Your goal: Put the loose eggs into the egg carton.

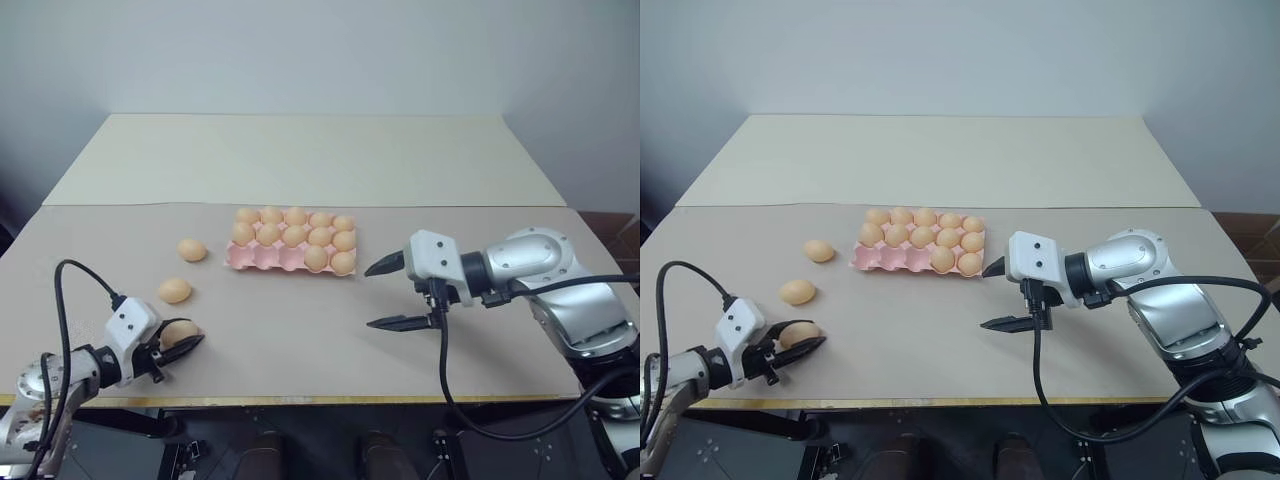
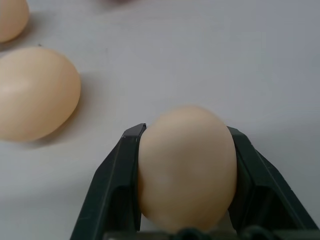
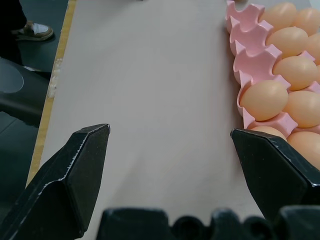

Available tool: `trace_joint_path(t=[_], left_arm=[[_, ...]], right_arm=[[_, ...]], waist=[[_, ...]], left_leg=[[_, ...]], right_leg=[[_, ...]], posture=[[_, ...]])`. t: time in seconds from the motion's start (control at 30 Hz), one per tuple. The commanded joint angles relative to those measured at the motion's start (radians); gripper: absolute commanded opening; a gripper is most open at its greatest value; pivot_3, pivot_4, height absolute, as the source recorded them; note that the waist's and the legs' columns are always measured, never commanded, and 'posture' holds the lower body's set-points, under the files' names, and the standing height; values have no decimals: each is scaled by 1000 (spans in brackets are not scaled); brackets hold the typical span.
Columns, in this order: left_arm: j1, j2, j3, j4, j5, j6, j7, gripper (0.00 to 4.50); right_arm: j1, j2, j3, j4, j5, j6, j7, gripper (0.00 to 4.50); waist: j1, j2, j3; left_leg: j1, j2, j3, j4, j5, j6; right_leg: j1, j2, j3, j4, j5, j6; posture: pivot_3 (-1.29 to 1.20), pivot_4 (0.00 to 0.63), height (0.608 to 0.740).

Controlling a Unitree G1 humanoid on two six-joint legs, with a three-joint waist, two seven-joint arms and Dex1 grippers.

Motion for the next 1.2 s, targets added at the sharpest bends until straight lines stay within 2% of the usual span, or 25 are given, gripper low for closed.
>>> trace_joint_path(t=[0.03, 0.23, 0.43, 0.63, 0.83, 1.13, 1.2], left_arm=[[-70, -42, 25, -91, -116, 7, 1, 1793], [-316, -147, -52, -53, -185, 39, 50, 1793], [-556, -225, -177, 165, -107, -10, 41, 1793], [-735, -292, -256, 395, -33, -88, 9, 1793], [-833, -329, -288, 535, -5, -145, -62, 1793], [-883, -351, -336, 662, 77, -238, -96, 1793], [-888, -348, -341, 676, 82, -244, -113, 2515]], right_arm=[[-3, -9, -46, -47, 11, 13, -27, 4500], [12, -38, -106, -129, 55, 74, -53, 4500], [50, -39, -155, -221, 81, 156, -149, 4500], [115, -40, -187, -307, 97, 219, -247, 4500], [160, -36, -218, -361, 105, 262, -320, 4500], [192, -39, -231, -396, 121, 278, -385, 4500], [198, -43, -231, -397, 122, 275, -390, 4500]], waist=[[2, 0, 0], [18, 0, 0], [18, -1, -1], [19, -2, -1], [17, -2, -1], [16, -2, -1], [17, -2, -1]], left_leg=[[0, 0, 0, 0, 0, 0], [-2, -1, -2, 4, 0, 0], [-2, -3, -2, 6, 0, 1], [-4, -3, -2, 6, 0, 1], [-5, -3, -2, 7, 0, 1], [-5, -3, -2, 8, 0, 1], [-5, -3, -3, 8, 0, 1]], right_leg=[[0, 0, 0, 0, 0, 0], [1, -1, -2, 1, 0, 1], [1, 1, -2, 1, 1, 1], [1, 1, -2, 1, 0, 1], [0, 2, -2, 1, 0, 2], [0, 2, -3, 1, 0, 2], [0, 2, -3, 1, 0, 2]], posture=[[0, 150, 740], [0, 150, 740], [0, 150, 740], [0, 150, 740], [0, 150, 740], [0, 150, 740], [0, 150, 740]])
